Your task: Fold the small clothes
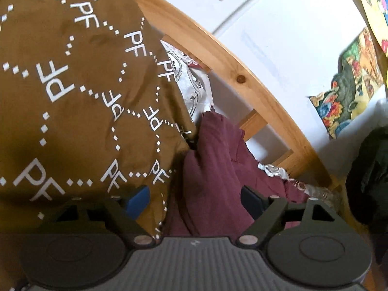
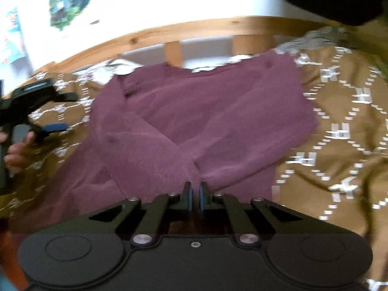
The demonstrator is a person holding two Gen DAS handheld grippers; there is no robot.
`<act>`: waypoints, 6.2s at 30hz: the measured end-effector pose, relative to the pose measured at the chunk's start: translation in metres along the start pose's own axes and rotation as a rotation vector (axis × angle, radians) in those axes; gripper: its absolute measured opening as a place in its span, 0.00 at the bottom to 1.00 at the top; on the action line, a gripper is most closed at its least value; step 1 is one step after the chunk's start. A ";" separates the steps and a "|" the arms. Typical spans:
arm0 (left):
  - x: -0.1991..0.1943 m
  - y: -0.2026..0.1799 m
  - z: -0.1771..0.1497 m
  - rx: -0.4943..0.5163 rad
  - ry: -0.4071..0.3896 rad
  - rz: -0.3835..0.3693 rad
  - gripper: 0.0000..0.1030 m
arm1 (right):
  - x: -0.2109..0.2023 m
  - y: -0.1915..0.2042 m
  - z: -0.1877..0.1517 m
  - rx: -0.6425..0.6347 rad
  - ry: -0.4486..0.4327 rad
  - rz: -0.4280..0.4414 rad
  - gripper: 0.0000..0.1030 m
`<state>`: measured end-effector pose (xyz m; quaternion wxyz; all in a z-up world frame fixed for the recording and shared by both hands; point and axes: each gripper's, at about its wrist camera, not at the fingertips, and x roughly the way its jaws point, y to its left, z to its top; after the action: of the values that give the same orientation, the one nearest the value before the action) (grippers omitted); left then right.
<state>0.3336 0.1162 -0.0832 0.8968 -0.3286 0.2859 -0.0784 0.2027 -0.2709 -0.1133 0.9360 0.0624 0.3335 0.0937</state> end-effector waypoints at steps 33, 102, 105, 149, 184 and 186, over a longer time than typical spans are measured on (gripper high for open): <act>0.038 -0.001 0.014 -0.014 -0.088 0.226 0.21 | 0.016 0.021 -0.005 -0.057 0.029 0.128 0.34; -0.129 -0.127 -0.170 0.934 0.346 0.129 0.99 | -0.028 0.100 -0.090 -0.866 0.109 -0.027 0.74; -0.133 -0.136 -0.181 1.000 0.345 0.068 0.99 | -0.031 0.094 -0.082 -0.807 0.095 -0.009 0.51; -0.087 -0.114 -0.175 0.980 0.296 0.523 0.07 | -0.027 0.058 -0.057 -0.408 0.196 0.146 0.50; -0.309 -0.160 -0.226 0.992 0.022 0.325 0.03 | -0.239 0.088 -0.106 -0.985 -0.063 -0.136 0.04; -0.329 -0.162 -0.232 1.009 0.036 0.302 0.03 | -0.261 0.090 -0.115 -0.983 -0.036 -0.101 0.04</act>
<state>-0.0606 -0.0276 0.0274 0.9397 0.1903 0.2721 -0.0819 -0.0804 -0.2340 -0.0260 0.8636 -0.4012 0.2362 0.1934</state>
